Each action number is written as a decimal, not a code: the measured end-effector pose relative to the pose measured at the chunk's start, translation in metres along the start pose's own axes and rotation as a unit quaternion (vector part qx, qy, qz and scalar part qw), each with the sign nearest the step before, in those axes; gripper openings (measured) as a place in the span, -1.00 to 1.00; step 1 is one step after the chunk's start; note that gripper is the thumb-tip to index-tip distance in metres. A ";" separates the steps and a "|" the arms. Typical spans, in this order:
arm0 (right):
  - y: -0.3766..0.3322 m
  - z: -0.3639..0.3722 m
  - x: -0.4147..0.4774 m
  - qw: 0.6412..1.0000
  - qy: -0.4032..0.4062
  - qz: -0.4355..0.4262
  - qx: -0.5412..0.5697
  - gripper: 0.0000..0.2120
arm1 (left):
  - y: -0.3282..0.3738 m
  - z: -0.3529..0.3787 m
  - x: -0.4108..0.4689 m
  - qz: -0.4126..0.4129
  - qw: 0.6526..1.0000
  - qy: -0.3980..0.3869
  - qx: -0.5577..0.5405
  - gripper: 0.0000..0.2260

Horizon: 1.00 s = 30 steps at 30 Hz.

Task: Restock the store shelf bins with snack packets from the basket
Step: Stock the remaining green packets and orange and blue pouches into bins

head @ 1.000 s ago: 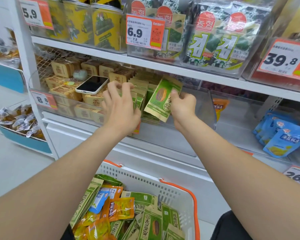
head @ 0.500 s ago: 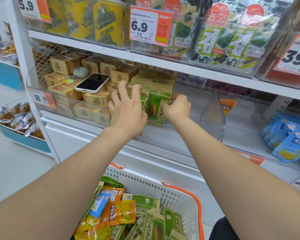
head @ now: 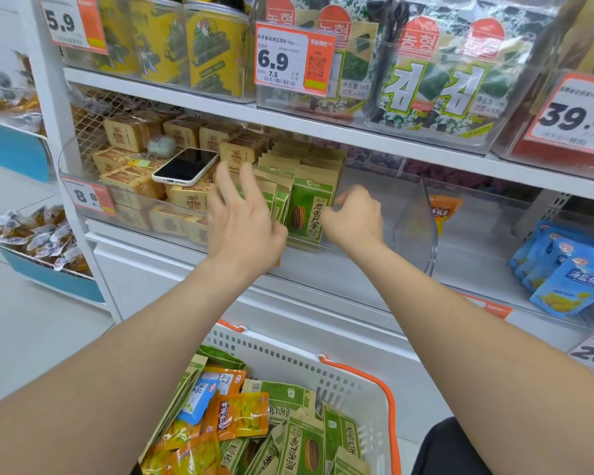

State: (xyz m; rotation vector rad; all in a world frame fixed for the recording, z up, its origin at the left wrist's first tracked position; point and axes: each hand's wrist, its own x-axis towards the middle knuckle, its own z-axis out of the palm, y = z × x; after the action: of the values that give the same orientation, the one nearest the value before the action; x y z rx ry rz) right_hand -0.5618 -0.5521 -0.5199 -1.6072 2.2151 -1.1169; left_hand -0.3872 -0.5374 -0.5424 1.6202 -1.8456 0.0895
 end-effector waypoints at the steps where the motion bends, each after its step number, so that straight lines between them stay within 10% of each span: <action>1: 0.000 0.000 -0.005 0.998 0.016 -0.057 0.000 -0.87 | -0.002 -0.002 -0.003 -0.020 1.000 -0.002 0.012 -0.10; 8: -0.004 0.003 -0.047 0.894 -0.108 -0.426 -0.088 -0.88 | -0.022 -0.013 -0.025 -0.054 0.982 -0.153 0.099 -0.39; 16: 0.010 0.069 -0.080 0.761 -0.416 -0.386 -0.314 -0.83 | -0.043 -0.010 -0.031 0.020 0.985 -0.168 0.025 -0.60; 23: 0.039 0.132 -0.108 0.642 -0.509 -0.400 -0.411 -0.69 | -0.066 0.014 -0.042 0.082 0.838 -0.499 0.206 -0.74; 30: 0.081 0.173 -0.132 0.598 -0.595 -0.362 -0.396 -0.58 | -0.063 0.033 -0.040 0.112 0.774 -0.577 0.236 -0.65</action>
State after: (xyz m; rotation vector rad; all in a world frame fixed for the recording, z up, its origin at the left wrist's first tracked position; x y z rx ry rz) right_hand -0.4744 -0.5058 -0.7301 -2.4570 0.9879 1.0325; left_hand -0.3442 -0.5329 -0.6113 1.9672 -3.1517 -0.4994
